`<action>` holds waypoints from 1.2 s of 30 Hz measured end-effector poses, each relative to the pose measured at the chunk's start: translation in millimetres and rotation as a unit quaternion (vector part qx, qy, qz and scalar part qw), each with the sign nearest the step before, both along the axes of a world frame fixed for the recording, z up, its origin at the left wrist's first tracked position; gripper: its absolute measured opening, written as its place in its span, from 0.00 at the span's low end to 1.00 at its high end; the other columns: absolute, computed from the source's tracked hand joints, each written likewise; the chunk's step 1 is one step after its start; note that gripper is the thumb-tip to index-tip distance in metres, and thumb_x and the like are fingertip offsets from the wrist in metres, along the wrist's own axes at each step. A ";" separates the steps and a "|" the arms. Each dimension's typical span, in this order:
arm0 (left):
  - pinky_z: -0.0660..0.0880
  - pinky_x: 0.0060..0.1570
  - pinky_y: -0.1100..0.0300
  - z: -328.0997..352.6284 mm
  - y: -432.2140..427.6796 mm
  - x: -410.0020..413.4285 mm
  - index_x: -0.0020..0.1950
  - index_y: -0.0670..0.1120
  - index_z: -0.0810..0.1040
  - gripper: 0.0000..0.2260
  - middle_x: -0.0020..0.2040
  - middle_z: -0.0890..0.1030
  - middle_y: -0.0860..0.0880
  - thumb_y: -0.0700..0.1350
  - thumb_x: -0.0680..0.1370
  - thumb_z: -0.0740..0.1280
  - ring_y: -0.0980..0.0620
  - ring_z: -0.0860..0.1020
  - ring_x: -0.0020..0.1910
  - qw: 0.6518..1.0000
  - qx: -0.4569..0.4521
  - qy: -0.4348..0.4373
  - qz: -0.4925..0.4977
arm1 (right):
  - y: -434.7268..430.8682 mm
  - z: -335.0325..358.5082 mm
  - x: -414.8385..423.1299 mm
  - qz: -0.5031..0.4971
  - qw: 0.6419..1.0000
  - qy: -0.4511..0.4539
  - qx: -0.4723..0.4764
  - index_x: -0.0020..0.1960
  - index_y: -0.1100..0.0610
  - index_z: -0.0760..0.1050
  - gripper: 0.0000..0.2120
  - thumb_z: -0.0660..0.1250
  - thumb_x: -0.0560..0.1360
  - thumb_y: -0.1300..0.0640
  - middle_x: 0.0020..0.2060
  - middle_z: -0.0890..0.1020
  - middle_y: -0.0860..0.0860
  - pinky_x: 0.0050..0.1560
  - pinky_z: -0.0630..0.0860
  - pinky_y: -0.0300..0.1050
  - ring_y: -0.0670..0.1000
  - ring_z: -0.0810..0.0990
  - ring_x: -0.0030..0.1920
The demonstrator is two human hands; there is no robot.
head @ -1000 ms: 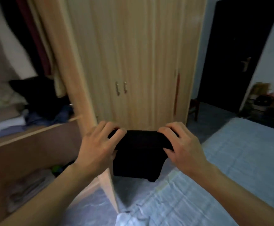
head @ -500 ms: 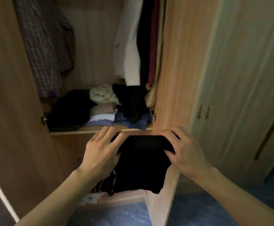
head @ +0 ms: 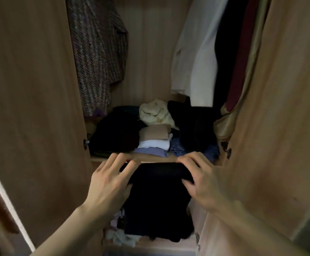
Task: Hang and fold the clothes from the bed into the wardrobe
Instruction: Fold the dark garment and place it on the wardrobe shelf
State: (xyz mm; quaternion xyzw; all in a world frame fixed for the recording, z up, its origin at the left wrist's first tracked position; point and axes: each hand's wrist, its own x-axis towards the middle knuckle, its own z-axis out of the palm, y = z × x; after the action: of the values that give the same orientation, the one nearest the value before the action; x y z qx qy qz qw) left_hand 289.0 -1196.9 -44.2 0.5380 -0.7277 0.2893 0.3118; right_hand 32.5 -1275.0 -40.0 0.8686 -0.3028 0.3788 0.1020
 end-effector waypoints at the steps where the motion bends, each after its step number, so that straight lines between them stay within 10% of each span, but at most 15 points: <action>1: 0.75 0.34 0.50 -2.1 -11.5 5.8 0.53 0.42 0.79 0.14 0.49 0.78 0.44 0.43 0.68 0.67 0.42 0.76 0.43 1.000 0.000 0.001 0.004 | -14.6 -2.6 6.9 0.009 1.000 0.001 0.005 0.60 0.50 0.71 0.26 0.73 0.64 0.60 0.54 0.73 0.46 0.50 0.78 0.44 0.50 0.76 0.56; 19: 0.78 0.40 0.48 59.8 -233.1 98.4 0.60 0.46 0.75 0.19 0.56 0.78 0.46 0.40 0.69 0.62 0.43 0.77 0.51 0.993 -0.017 -0.010 0.113 | -281.4 47.5 125.8 0.102 0.991 -0.079 -0.021 0.57 0.57 0.78 0.23 0.76 0.64 0.67 0.50 0.79 0.52 0.44 0.81 0.52 0.55 0.79 0.51; 26: 0.79 0.42 0.49 58.4 -318.1 145.1 0.60 0.46 0.75 0.26 0.56 0.77 0.46 0.33 0.65 0.75 0.44 0.76 0.53 0.997 -0.024 0.020 0.071 | -358.8 53.9 169.1 0.085 0.994 -0.069 -0.002 0.58 0.59 0.79 0.21 0.75 0.66 0.67 0.51 0.80 0.55 0.48 0.80 0.55 0.56 0.79 0.52; 36: 0.78 0.45 0.47 85.4 -443.5 179.5 0.59 0.44 0.78 0.21 0.54 0.79 0.47 0.36 0.67 0.69 0.43 0.77 0.51 0.999 -0.049 0.022 0.006 | -458.5 78.3 187.5 0.042 0.996 -0.082 0.008 0.60 0.56 0.77 0.21 0.75 0.69 0.65 0.52 0.77 0.51 0.49 0.80 0.51 0.51 0.79 0.51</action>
State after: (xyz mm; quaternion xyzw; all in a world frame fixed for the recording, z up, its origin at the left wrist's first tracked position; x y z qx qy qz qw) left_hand 468.5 -1640.5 41.2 0.5323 -0.7026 0.3146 0.3522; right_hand 220.1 -1733.5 38.3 0.8472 -0.2764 0.4504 0.0541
